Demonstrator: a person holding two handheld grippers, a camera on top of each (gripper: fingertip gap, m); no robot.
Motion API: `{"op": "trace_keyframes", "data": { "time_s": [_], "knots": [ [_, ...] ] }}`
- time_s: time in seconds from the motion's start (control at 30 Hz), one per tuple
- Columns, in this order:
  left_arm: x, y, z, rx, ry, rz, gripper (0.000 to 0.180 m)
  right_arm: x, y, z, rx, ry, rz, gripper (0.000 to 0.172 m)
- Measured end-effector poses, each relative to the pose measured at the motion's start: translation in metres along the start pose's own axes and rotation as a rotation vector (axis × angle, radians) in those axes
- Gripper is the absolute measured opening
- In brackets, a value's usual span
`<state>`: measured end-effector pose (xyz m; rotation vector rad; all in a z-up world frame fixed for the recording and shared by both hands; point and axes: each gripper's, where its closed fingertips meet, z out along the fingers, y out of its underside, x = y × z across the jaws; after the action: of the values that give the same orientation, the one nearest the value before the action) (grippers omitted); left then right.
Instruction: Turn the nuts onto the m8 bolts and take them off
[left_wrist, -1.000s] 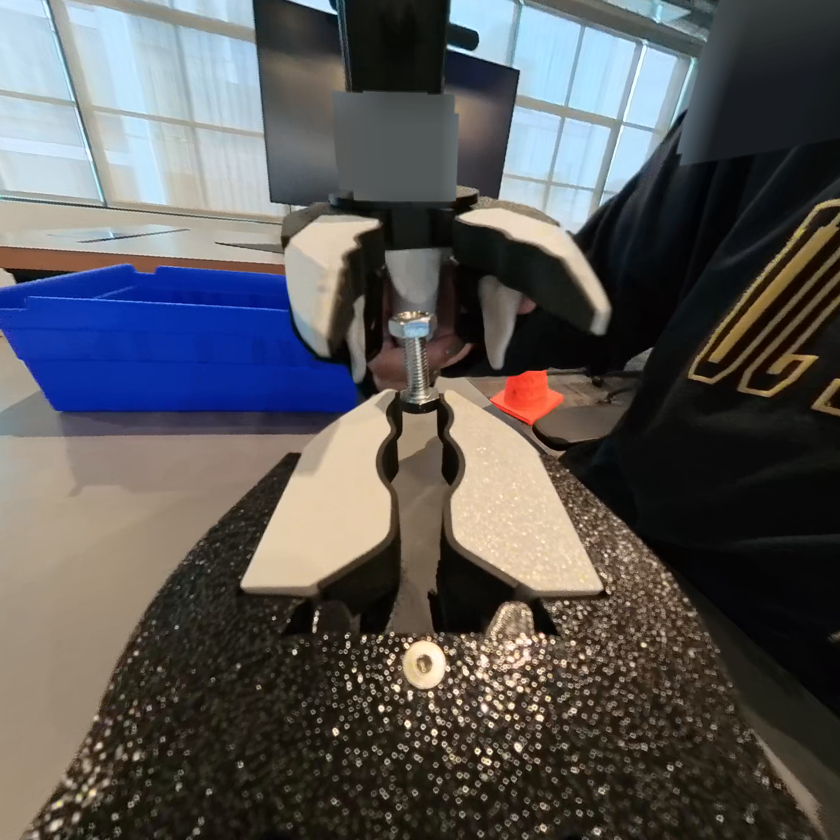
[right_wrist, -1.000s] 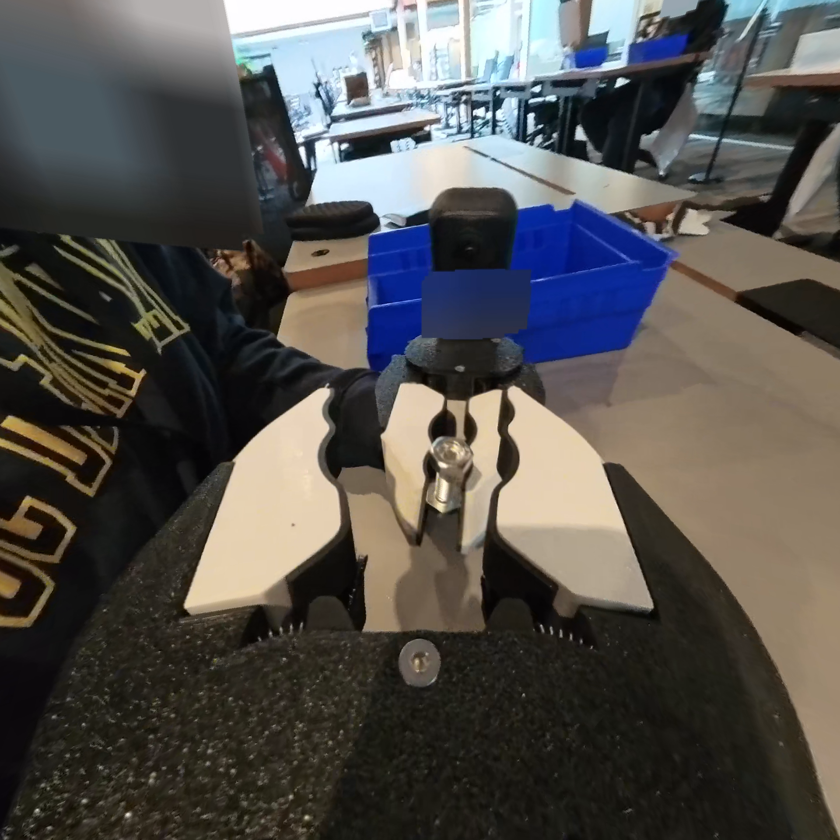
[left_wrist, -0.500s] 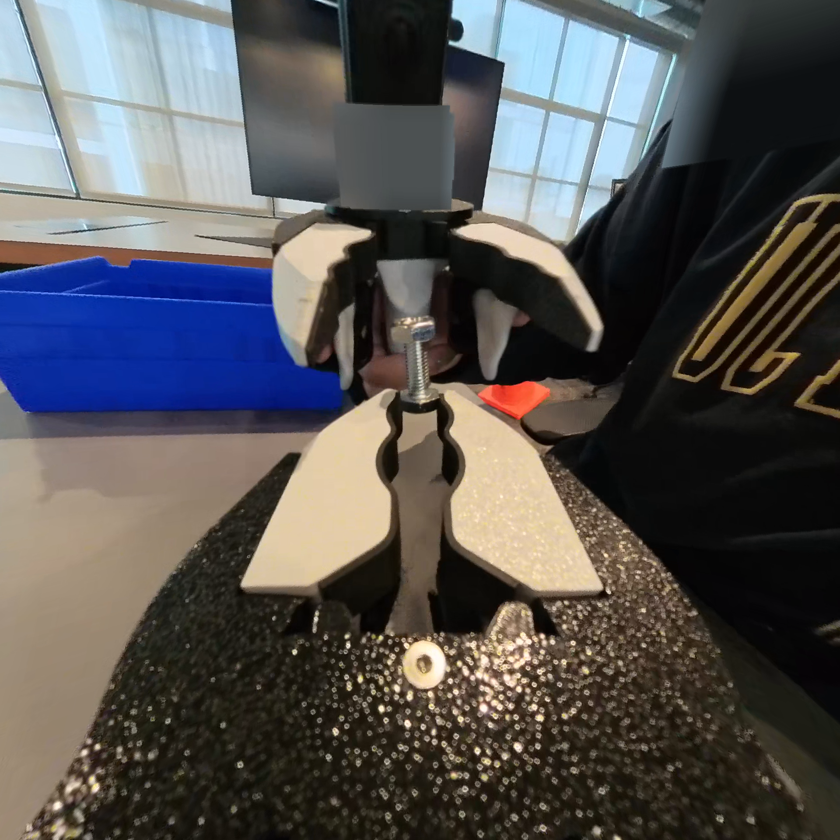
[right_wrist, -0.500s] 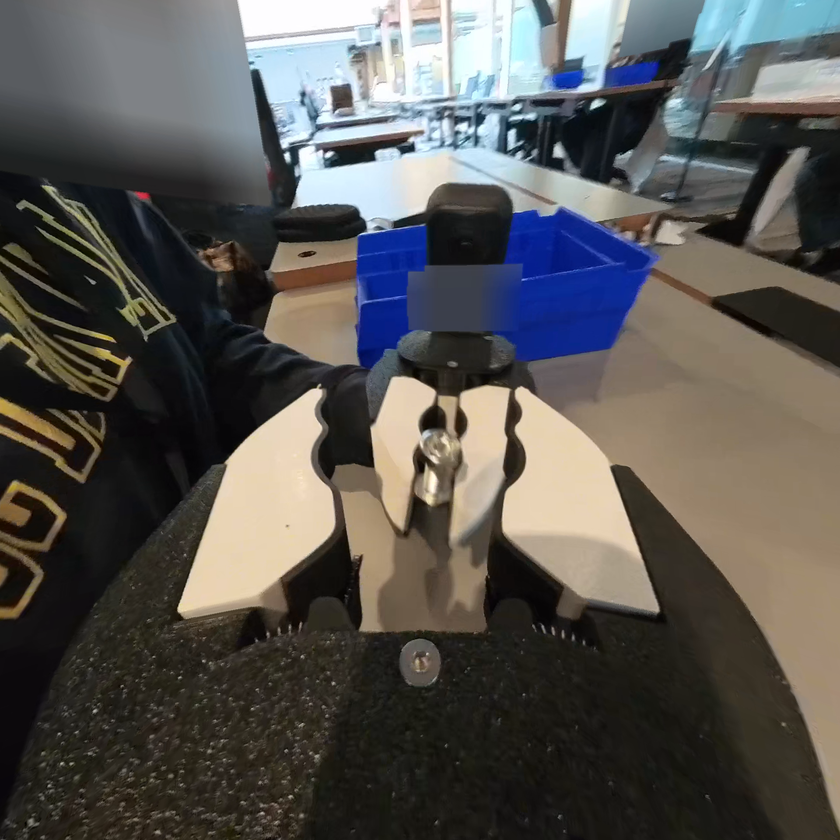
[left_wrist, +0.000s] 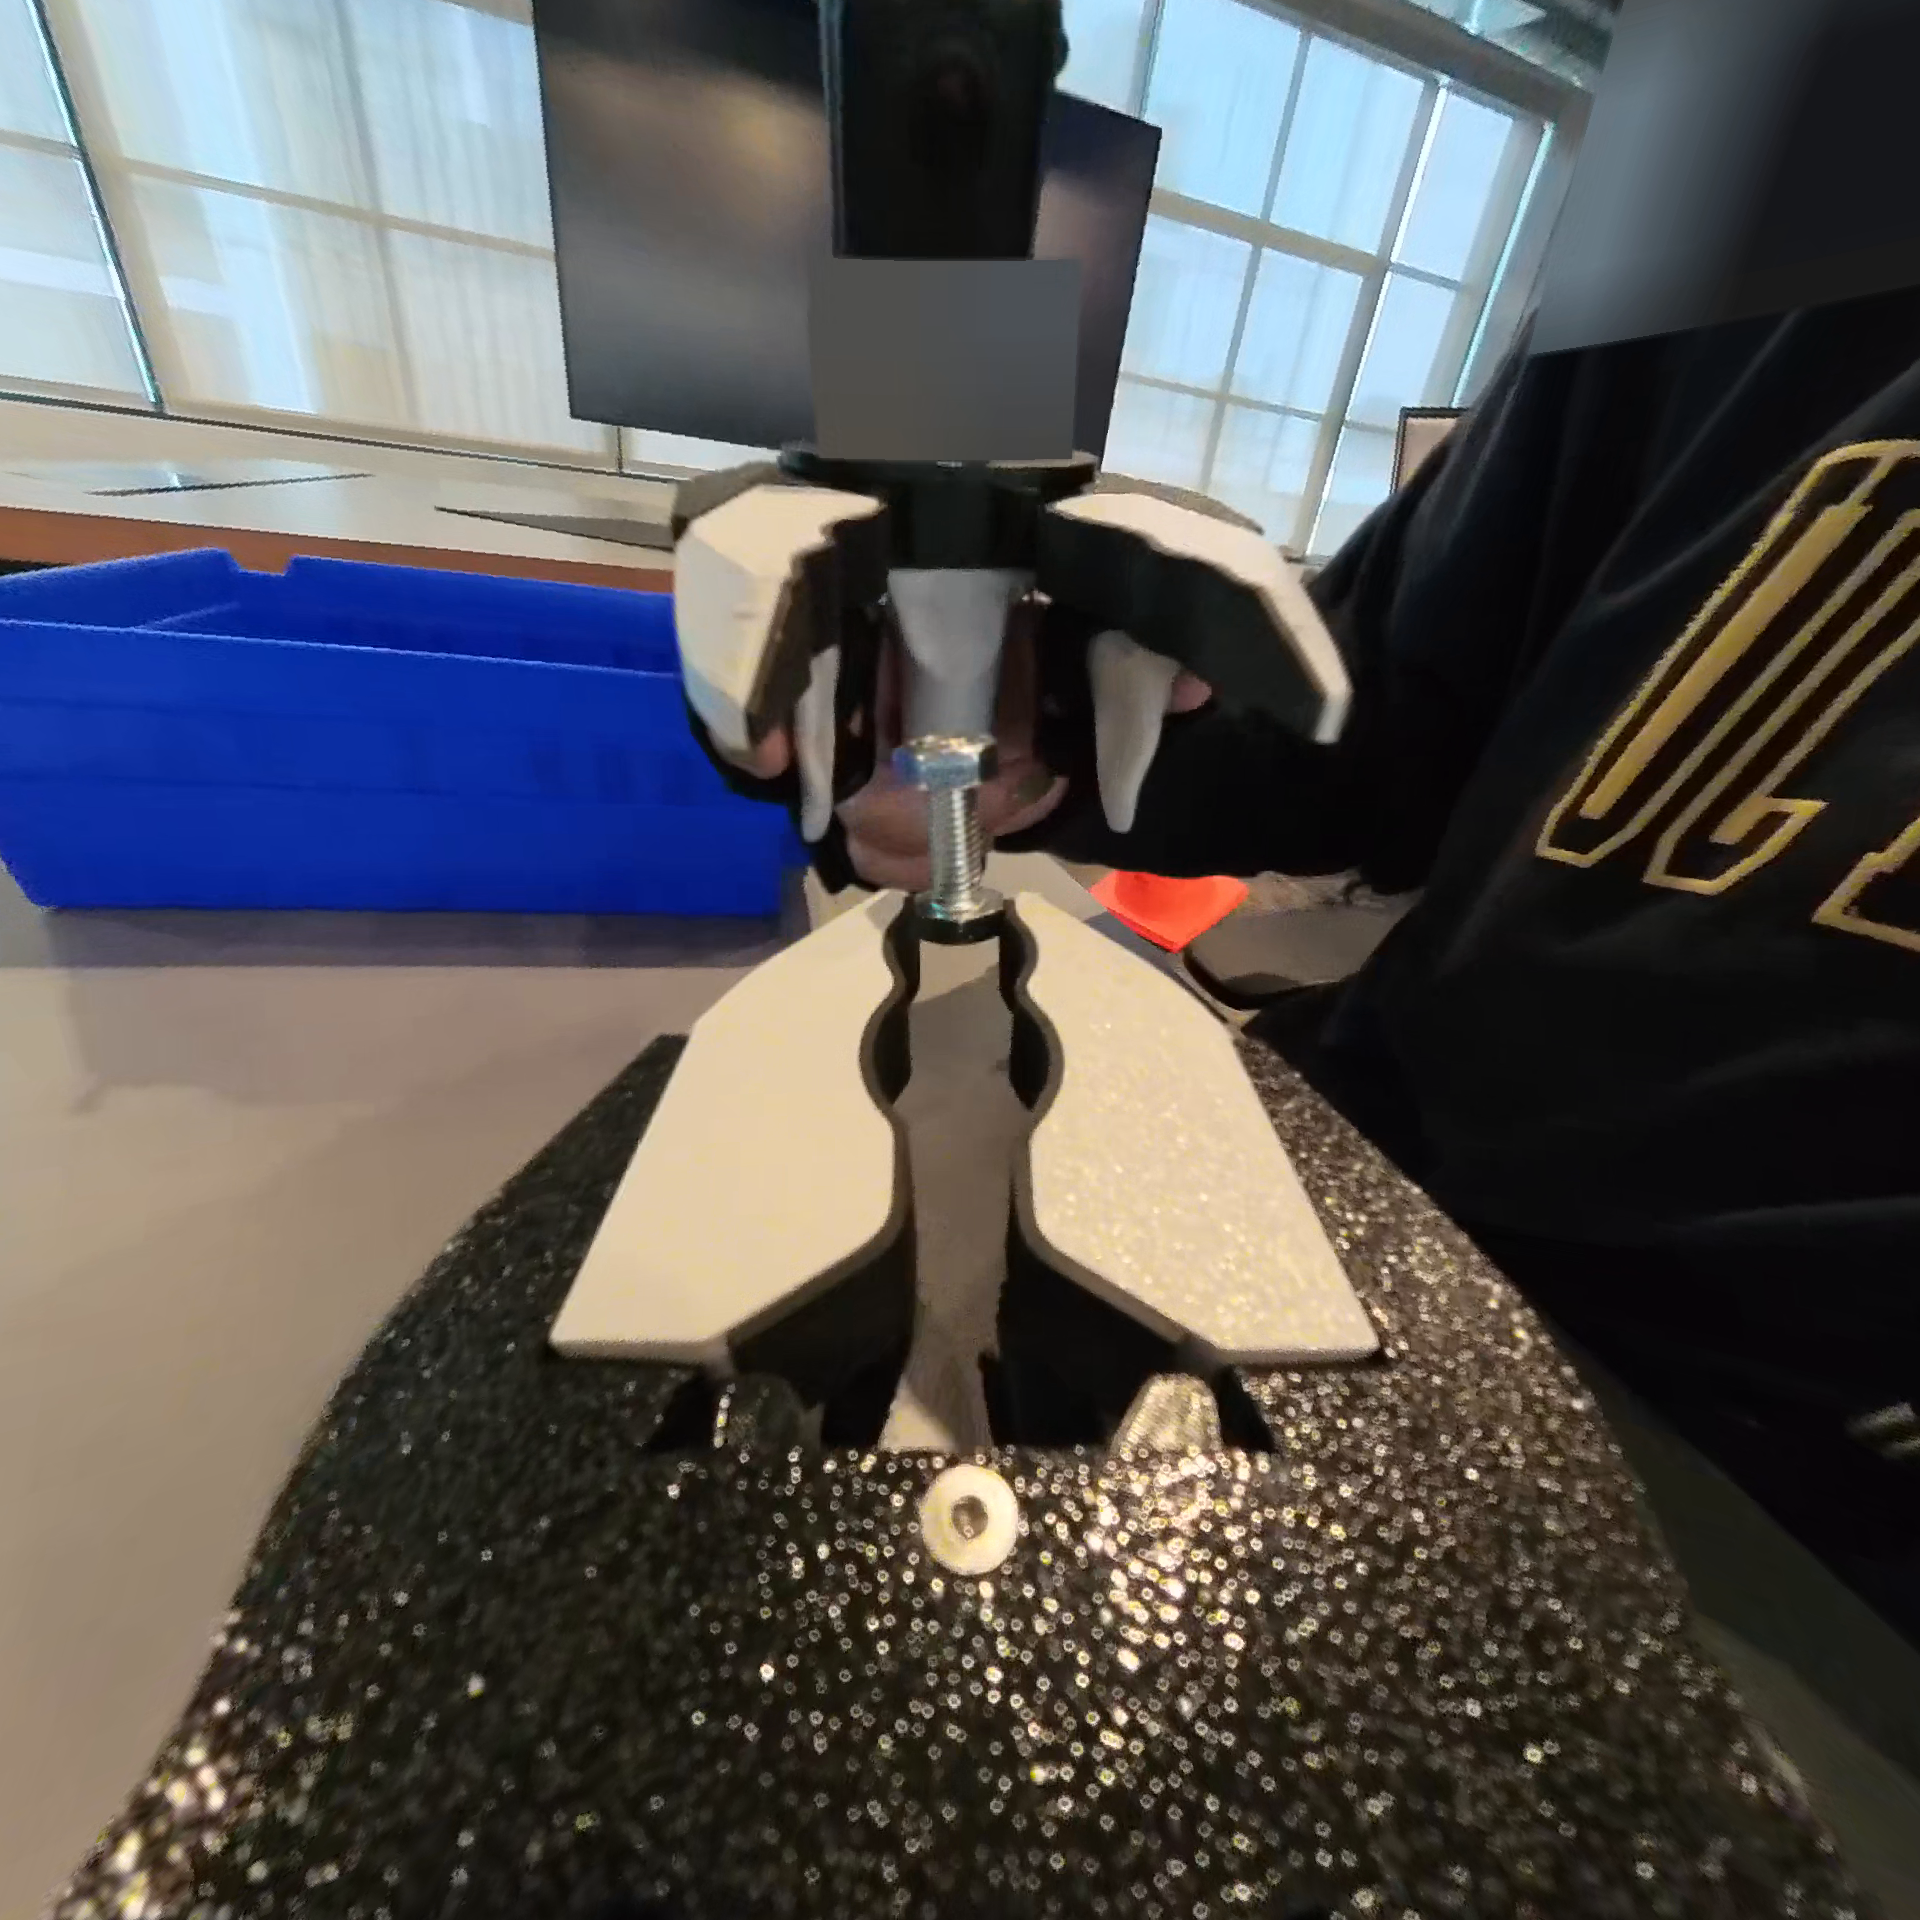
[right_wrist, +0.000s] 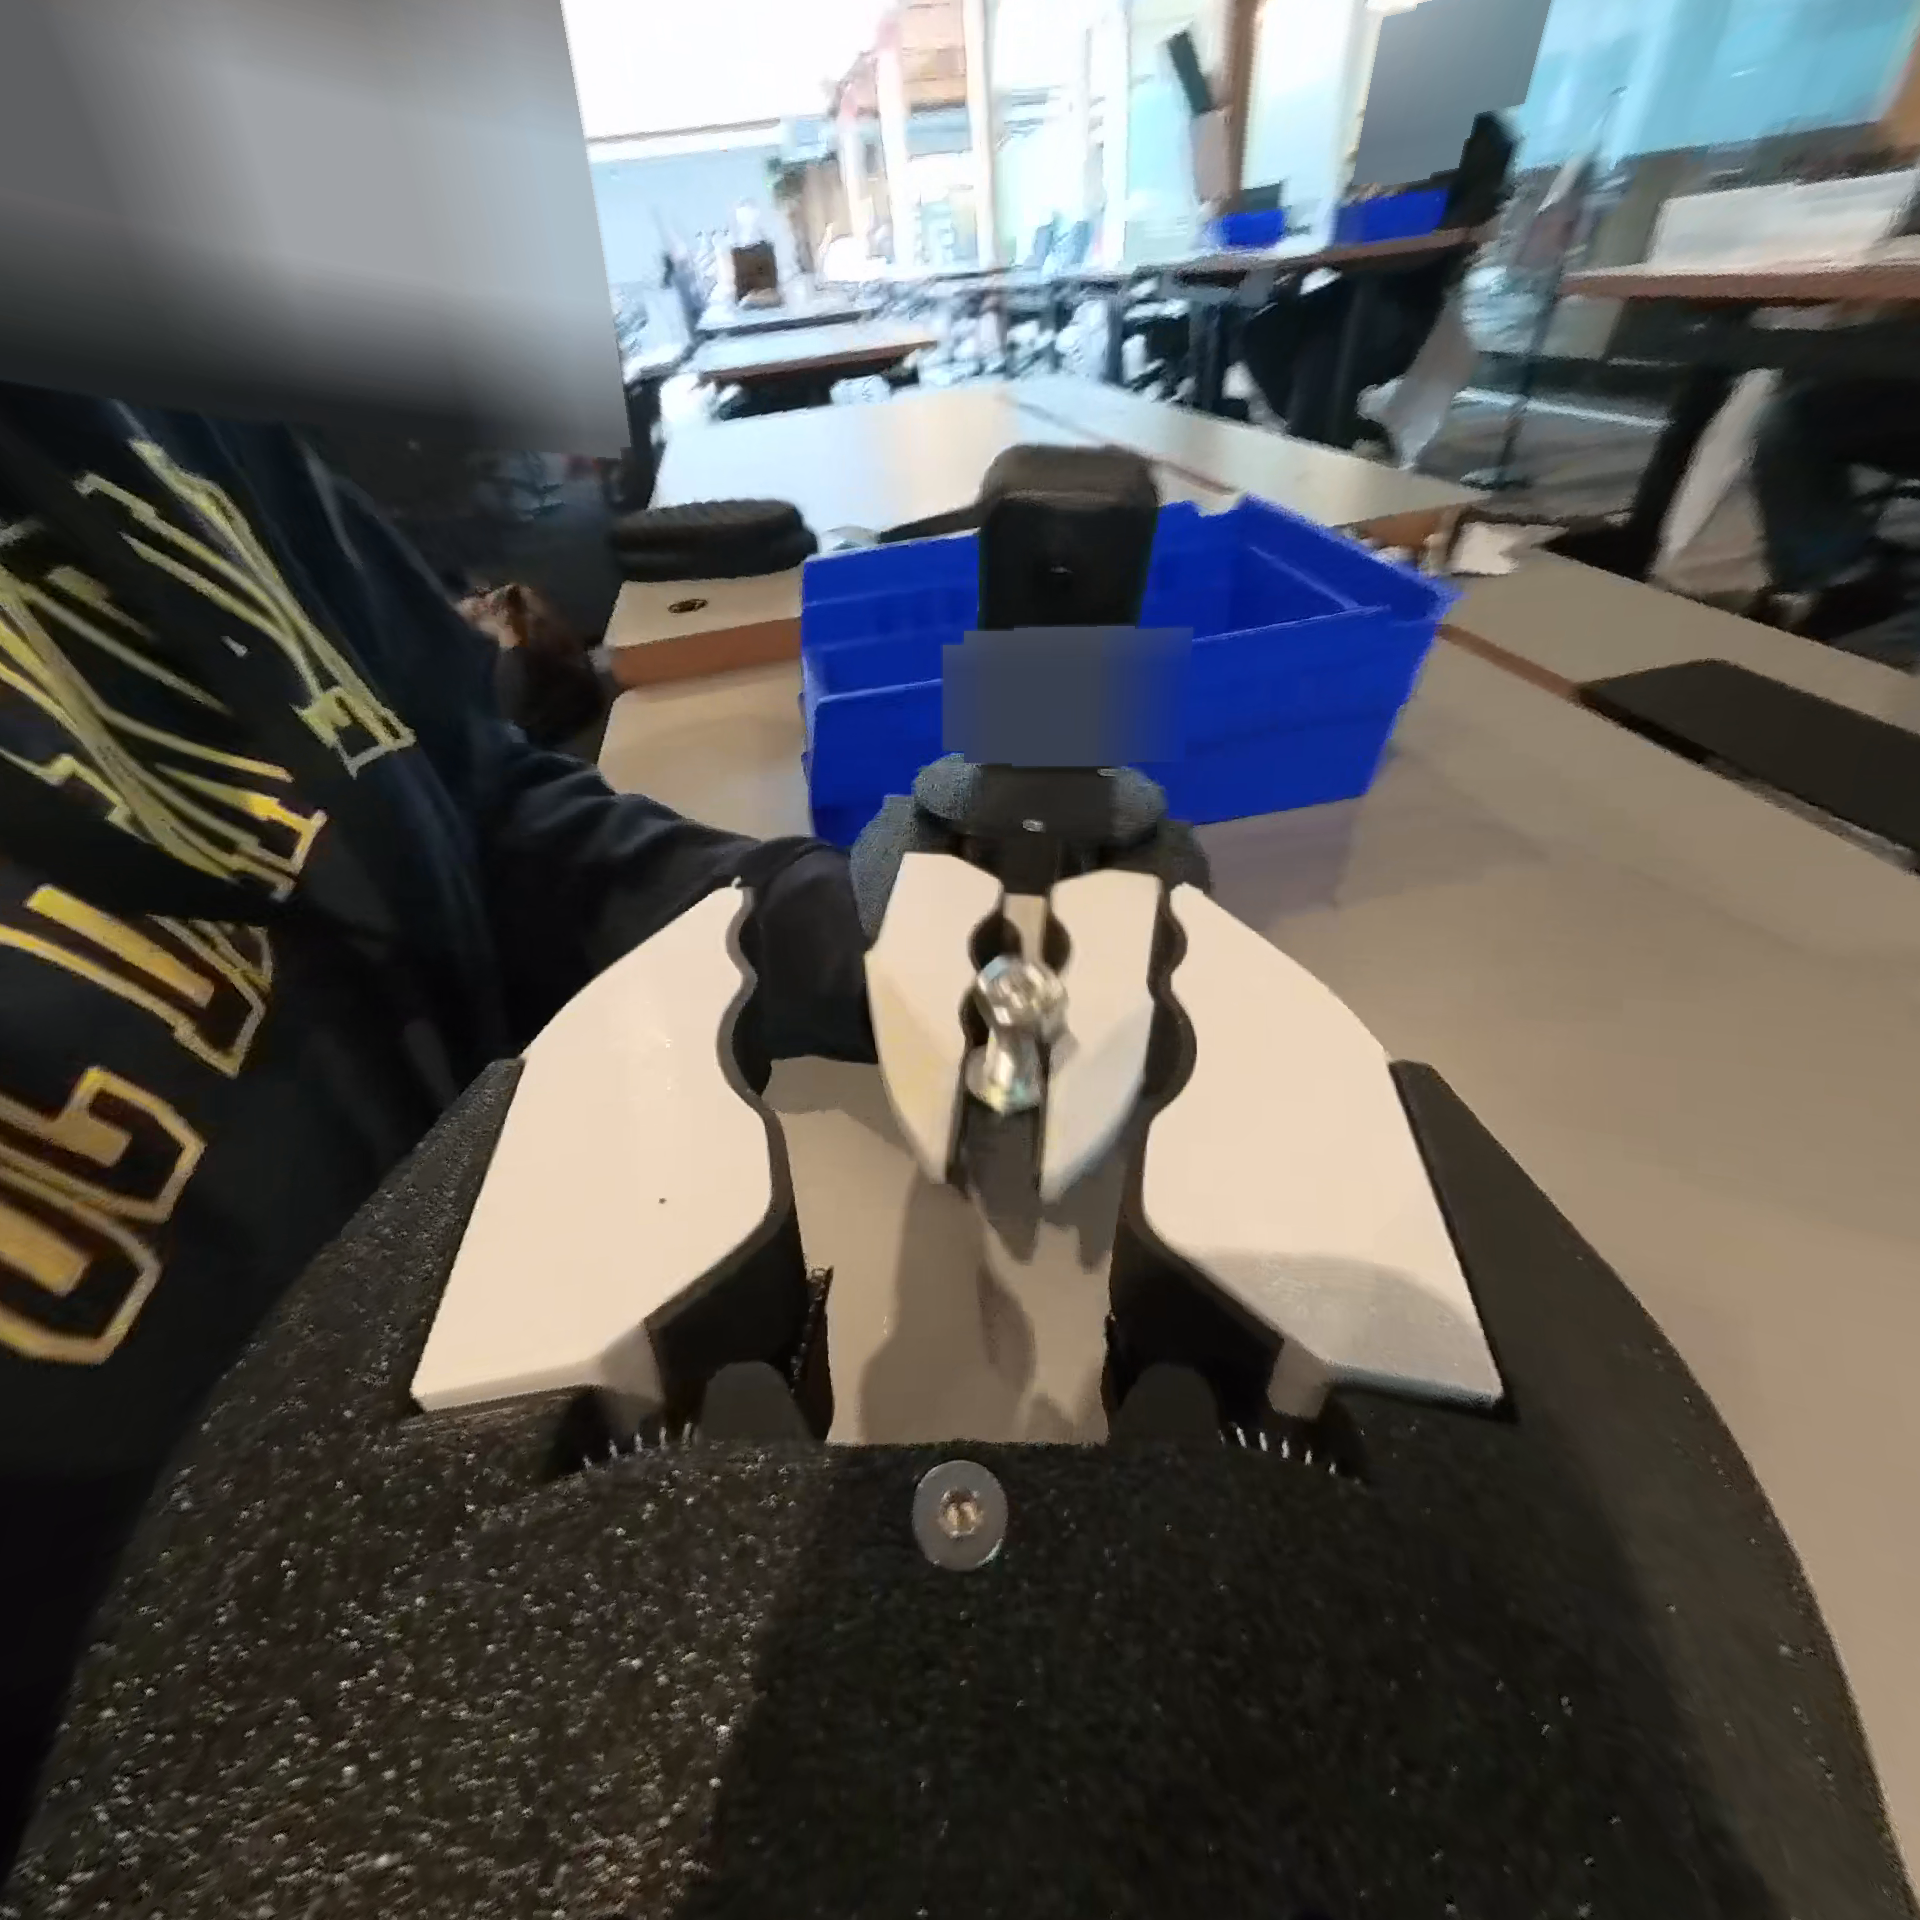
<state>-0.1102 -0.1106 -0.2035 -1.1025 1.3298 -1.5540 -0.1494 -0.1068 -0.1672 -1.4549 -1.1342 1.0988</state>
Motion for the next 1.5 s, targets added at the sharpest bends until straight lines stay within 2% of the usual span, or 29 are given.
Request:
{"op": "trace_keyframes", "data": {
  "time_s": [0.13,0.23,0.3,0.4,0.53,0.63,0.7,0.8,0.93,1.23,1.3,1.47,1.5],
  "knots": [
    [-0.003,-0.002,-0.003,0.012,-0.017,0.002,0.014,-0.009,0.007,0.004,-0.035,-0.045,-0.009,0.069],
    [-0.006,-0.01,-0.009,0.067,-0.031,-0.009,0.014,-0.005,0.001,-0.026,0.039,-0.001,-0.007,0.041],
    [-0.007,-0.01,-0.01,0.068,-0.031,-0.013,0.014,0.006,-0.001,-0.034,0.075,0.078,0.012,0.052],
    [-0.002,-0.005,-0.002,0.037,-0.003,-0.007,0.014,0.011,0.003,-0.016,0.045,0.11,-0.018,0.072],
    [0.001,-0.003,0.001,0.03,0.011,-0.009,0.014,-0.002,0.005,0.009,0.019,0.016,-0.047,0.073],
    [-0.002,-0.006,-0.004,0.045,-0.005,0.001,0.014,-0.005,0.011,-0.005,-0.02,0.012,-0.049,0.059],
    [-0.005,-0.009,-0.008,0.066,-0.025,-0.006,0.014,-0.004,0.004,-0.027,0.061,0.018,-0.012,0.036],
    [-0.008,-0.01,-0.01,0.072,-0.027,-0.018,0.014,0.005,0.005,-0.037,0.083,0.083,0.021,0.043],
    [-0.005,-0.006,-0.005,0.047,-0.009,-0.018,0.014,0.008,0.01,-0.021,0.041,0.095,-0.004,0.053],
    [0.0,0.0,-0.001,0.008,0.026,-0.019,0.014,0.011,0.019,-0.006,-0.023,0.049,0.07,0.026],
    [0.002,0.0,0.0,0.003,0.033,-0.016,0.014,0.01,0.021,-0.005,-0.034,0.049,0.066,0.016],
    [0.005,-0.001,0.002,0.016,0.057,-0.012,0.015,0.008,0.021,-0.008,-0.048,0.062,0.036,0.014],
    [0.005,-0.003,0.002,0.032,0.054,-0.005,0.021,0.008,0.019,-0.01,-0.047,0.074,0.025,0.014]
  ]
}}
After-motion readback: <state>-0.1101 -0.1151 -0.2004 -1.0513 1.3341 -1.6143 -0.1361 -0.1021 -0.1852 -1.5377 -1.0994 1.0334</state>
